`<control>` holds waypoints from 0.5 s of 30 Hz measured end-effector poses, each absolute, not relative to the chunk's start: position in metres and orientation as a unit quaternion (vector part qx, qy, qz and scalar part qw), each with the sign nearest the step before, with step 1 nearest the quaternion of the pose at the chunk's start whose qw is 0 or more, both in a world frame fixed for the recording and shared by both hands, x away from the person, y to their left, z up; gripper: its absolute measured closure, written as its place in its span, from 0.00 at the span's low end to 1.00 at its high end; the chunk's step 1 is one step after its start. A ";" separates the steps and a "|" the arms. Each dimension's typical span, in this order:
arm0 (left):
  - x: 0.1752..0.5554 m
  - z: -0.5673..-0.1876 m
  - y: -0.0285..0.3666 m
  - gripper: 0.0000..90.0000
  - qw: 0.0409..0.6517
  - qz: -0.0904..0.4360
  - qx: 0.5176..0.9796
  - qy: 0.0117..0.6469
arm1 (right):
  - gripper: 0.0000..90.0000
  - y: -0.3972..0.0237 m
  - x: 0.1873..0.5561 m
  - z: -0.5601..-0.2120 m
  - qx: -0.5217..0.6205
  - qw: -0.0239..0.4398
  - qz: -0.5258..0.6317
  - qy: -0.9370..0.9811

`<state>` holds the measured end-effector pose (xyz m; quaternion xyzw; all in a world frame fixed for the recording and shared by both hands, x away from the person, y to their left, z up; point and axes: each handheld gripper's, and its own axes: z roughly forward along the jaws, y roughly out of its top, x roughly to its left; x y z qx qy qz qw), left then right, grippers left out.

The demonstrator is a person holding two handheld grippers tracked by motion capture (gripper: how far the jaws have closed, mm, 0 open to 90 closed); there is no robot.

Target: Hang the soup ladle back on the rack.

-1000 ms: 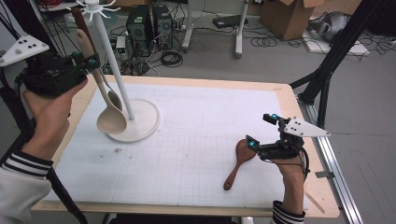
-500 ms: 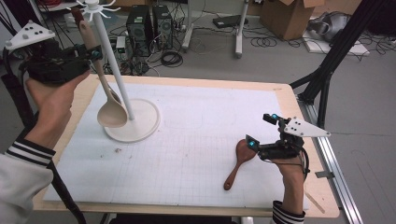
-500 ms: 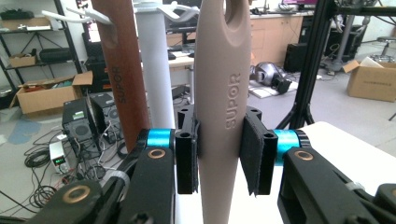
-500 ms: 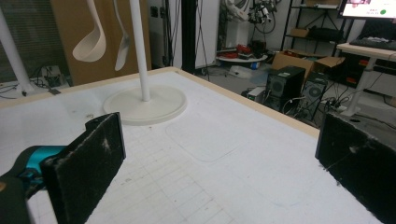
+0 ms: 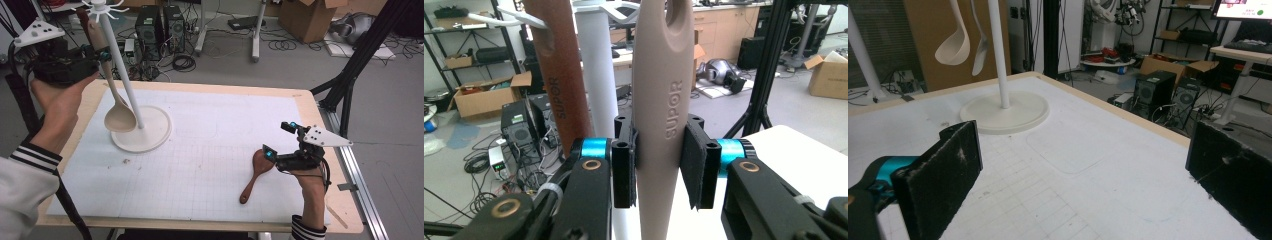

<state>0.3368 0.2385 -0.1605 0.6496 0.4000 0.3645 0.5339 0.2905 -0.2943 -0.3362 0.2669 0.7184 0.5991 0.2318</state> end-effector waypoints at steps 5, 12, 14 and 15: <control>0.340 -0.160 0.237 0.77 0.531 0.367 0.649 0.403 | 0.00 -0.293 0.290 -0.336 0.267 0.231 0.599 0.719; 0.344 -0.159 0.236 0.77 0.527 0.370 0.647 0.409 | 0.00 -0.293 0.291 -0.336 0.266 0.230 0.599 0.720; 0.344 -0.158 0.237 0.77 0.527 0.372 0.645 0.409 | 0.00 -0.293 0.291 -0.336 0.265 0.231 0.598 0.720; 0.345 -0.157 0.237 0.77 0.527 0.373 0.645 0.410 | 0.00 -0.293 0.290 -0.336 0.266 0.230 0.598 0.720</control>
